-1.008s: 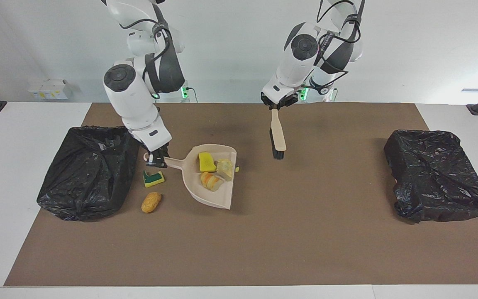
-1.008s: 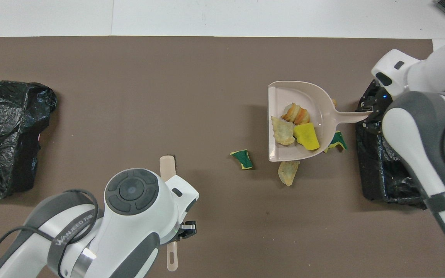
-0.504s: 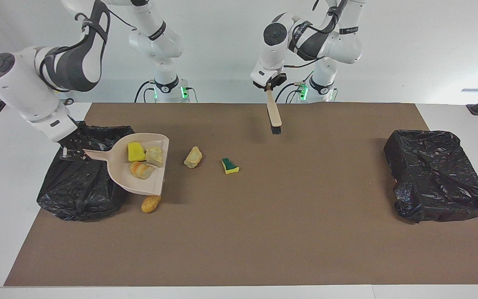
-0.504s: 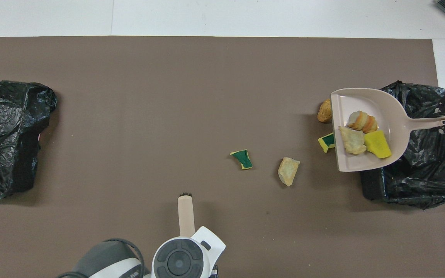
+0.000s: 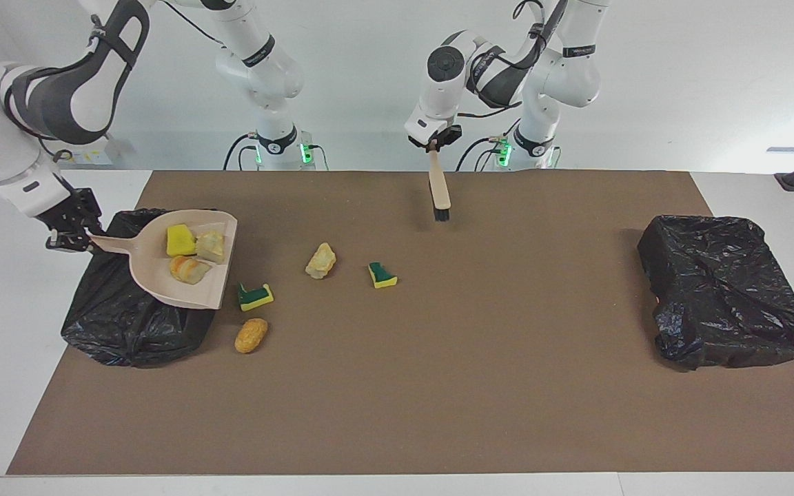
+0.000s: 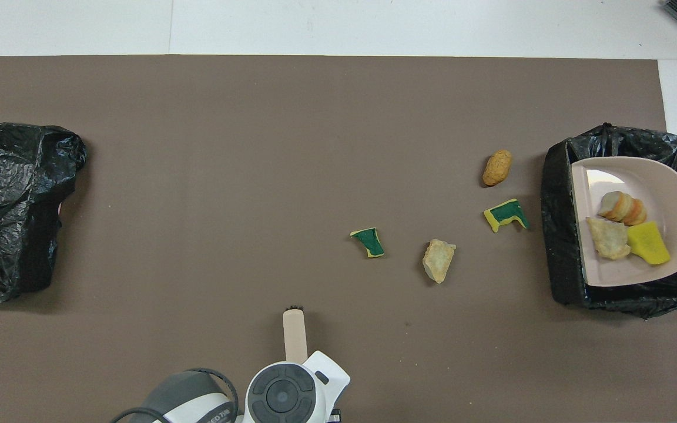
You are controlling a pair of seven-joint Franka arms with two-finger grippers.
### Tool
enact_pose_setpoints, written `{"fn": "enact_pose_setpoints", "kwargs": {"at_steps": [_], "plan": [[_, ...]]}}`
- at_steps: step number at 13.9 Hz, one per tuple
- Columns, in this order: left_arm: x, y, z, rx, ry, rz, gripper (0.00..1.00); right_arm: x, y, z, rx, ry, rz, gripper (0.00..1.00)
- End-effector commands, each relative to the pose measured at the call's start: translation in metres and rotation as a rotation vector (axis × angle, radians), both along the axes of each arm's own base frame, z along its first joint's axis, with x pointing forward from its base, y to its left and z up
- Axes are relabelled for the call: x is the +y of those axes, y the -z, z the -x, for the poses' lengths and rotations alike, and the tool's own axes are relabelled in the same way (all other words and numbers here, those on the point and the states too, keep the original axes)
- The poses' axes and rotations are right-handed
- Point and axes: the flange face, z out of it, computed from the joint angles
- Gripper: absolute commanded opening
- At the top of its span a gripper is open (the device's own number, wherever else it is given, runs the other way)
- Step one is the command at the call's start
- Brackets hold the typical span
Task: Sweep and dump trash in bin
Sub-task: 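Tilt the dustpan over the black bag with the right gripper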
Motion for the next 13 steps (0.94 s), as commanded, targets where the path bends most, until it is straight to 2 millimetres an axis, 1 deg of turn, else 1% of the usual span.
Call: {"fn": "enact_pose_setpoints", "kwargs": {"at_steps": [1,3,4,7,8,9,10,13], "plan": [[-0.002,0.006,0.001,0.015,-0.017,0.03,0.0,-0.014,-0.02,0.016,0.032,-0.017,0.083,0.0],[-0.003,0.007,0.001,0.019,-0.02,0.033,0.0,-0.018,-0.036,0.023,0.048,0.006,0.177,0.0],[-0.003,0.012,0.0,0.019,-0.023,0.031,0.0,-0.02,-0.04,0.025,0.058,0.037,0.225,0.0],[-0.003,0.015,0.0,0.014,-0.026,0.032,0.0,-0.018,-0.053,0.025,0.085,0.094,0.383,0.0],[-0.002,0.018,0.001,0.01,-0.028,0.032,0.0,-0.014,-0.056,0.022,0.084,0.118,0.43,0.0],[0.0,0.024,0.005,0.002,-0.024,0.034,0.0,-0.001,-0.058,0.014,0.083,0.128,0.478,0.0],[0.0,0.027,0.007,0.0,-0.022,0.033,0.0,0.006,-0.06,0.011,0.078,0.153,0.518,0.0],[-0.002,0.03,0.011,-0.006,-0.005,0.04,0.0,0.033,-0.061,-0.002,0.07,0.182,0.612,0.0]]}}
